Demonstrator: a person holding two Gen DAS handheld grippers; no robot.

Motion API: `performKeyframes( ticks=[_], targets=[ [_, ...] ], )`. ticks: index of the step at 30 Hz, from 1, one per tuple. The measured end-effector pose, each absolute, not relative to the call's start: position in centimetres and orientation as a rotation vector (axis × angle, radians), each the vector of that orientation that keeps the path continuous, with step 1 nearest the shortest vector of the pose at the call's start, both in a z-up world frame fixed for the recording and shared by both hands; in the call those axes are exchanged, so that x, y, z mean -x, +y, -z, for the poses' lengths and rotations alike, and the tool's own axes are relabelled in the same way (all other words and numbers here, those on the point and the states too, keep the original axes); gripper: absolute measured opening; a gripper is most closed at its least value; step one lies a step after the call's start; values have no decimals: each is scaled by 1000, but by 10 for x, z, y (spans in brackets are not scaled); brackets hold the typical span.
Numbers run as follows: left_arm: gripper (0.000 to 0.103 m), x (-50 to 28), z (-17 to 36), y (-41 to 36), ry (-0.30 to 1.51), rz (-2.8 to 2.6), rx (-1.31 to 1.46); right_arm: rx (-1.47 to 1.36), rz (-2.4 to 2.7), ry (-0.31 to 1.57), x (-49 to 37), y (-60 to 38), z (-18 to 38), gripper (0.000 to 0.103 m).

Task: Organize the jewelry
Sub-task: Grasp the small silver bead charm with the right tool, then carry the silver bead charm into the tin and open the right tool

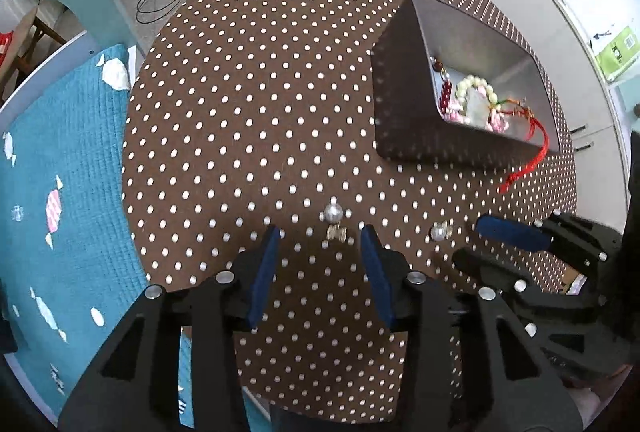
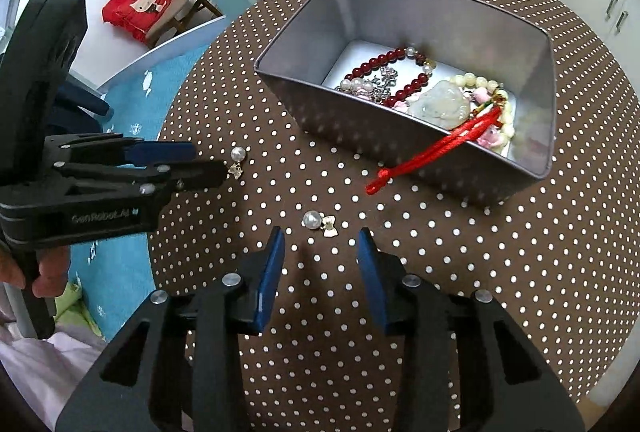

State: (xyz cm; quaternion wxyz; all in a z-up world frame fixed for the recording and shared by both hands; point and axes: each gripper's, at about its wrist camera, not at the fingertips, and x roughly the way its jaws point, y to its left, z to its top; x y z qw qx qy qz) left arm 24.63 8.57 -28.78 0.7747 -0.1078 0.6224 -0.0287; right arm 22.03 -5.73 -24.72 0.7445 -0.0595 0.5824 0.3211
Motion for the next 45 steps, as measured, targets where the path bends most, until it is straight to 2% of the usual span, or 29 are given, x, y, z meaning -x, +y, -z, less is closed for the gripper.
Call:
performKeyframes(
  ticks=[4,6,10,14,21,24,30,33,35,36,39,43,45],
  targets=[
    [31,-255,292,85,1351,46,210,132,-709,1265,-226,-57,251,35],
    [22,-258,294,85,1361,49,211,142,-713,1261,-227,-54,253,31],
    [10,-258,299,83,1377,52,198,174,-716,1256,-226,-49,256,26],
    [10,-257,300,83,1375,53,200,171,-699,1243,-227,-47,259,17],
    [10,-256,298,86,1372,43,209,112,-698,1248,-228,-46,260,15],
    [10,-255,291,85,1358,46,211,92,-693,1253,-231,-58,256,4],
    [10,-259,279,79,1329,62,203,78,-705,1262,-232,-69,254,4],
    [10,-260,276,77,1324,60,199,91,-706,1265,-232,-69,251,13],
    [10,-260,275,77,1326,55,200,120,-719,1249,-232,-64,250,23],
    [10,-259,275,77,1328,49,200,136,-725,1249,-230,-59,251,24],
    [10,-256,274,79,1328,37,206,174,-737,1236,-230,-52,253,24],
    [10,-252,273,80,1325,27,206,241,-746,1224,-230,-42,258,11],
    [10,-251,273,81,1324,24,212,218,-757,1236,-232,-44,259,10]
  ],
)
